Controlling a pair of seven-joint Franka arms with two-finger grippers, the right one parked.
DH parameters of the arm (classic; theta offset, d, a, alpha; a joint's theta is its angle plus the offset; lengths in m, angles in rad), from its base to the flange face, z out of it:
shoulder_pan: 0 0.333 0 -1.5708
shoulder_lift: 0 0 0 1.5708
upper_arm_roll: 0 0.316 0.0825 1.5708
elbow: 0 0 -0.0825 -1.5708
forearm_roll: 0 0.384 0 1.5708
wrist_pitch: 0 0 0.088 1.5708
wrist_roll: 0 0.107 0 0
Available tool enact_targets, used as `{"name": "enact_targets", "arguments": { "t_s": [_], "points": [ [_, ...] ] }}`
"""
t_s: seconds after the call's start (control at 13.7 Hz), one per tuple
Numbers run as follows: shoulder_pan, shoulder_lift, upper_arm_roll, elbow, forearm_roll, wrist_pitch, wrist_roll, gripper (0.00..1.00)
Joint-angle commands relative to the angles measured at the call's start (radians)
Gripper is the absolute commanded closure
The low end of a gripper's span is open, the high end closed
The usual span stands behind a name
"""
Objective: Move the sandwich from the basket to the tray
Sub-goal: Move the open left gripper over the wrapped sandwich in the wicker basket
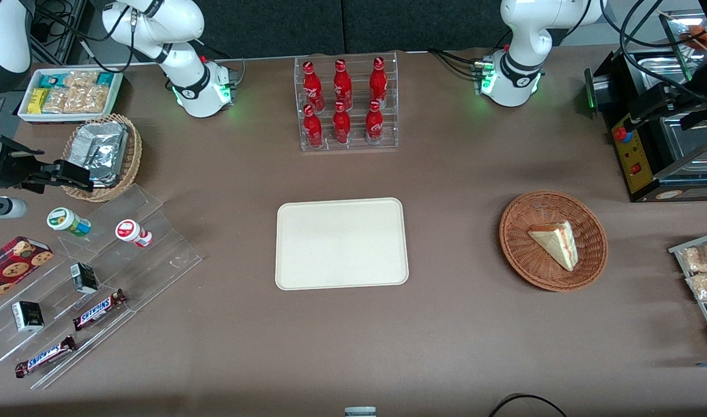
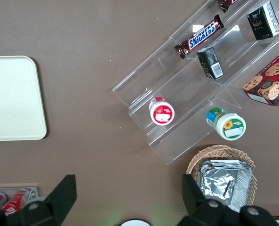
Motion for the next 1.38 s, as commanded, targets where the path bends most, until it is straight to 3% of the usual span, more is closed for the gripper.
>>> {"name": "enact_targets", "arguments": {
  "t_s": [0.0, 0.51, 0.8, 1.09, 1.31],
  "points": [
    [-0.009, -0.002, 0.004, 0.018, -0.001, -0.025, 0.024, 0.0],
    [-0.008, 0.093, 0.007, 0.005, 0.047, 0.031, -0.091, 0.0],
    [-0.012, 0.13, 0.007, -0.07, 0.062, 0.163, -0.333, 0.0],
    [-0.011, 0.112, 0.007, -0.268, 0.067, 0.394, -0.558, 0.0],
    [-0.006, 0.098, 0.008, -0.417, 0.094, 0.522, -0.628, 0.0]
  ]
}}
